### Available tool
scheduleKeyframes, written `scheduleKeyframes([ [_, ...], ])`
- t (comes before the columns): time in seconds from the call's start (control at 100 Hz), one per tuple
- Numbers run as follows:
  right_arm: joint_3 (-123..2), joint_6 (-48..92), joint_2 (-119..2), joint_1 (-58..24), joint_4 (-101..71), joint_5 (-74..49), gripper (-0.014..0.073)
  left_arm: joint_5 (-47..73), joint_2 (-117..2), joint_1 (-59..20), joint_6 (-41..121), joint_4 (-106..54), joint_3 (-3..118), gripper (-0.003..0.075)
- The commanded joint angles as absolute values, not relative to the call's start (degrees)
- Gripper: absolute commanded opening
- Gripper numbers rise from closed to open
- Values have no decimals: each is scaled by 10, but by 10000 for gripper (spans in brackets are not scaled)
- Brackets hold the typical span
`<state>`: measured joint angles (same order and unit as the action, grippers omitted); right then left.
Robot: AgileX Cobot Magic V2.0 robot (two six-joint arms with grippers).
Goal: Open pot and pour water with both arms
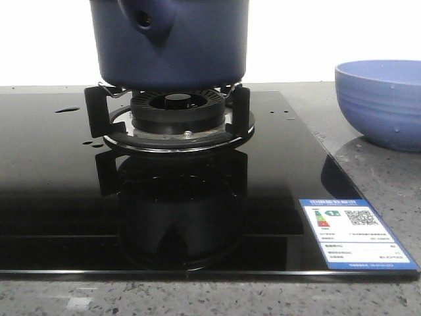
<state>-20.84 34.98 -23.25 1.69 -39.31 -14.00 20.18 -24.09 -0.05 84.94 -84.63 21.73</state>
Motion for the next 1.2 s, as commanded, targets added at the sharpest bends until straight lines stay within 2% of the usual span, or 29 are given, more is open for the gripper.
scheduleKeyframes([
  [0.0,-198,356,-200,17,-402,-101,-67,195,-208,-4,853,-890,207,-19],
  [0.26,-173,356,-183,17,-402,-110,-67,204,-182,-4,853,-939,197,-19],
  [0.94,-173,356,-183,17,-402,-110,-67,205,-182,-4,853,-939,197,-19],
  [1.19,-173,356,-183,17,-402,-110,-67,164,-184,-4,851,-955,197,-19],
])
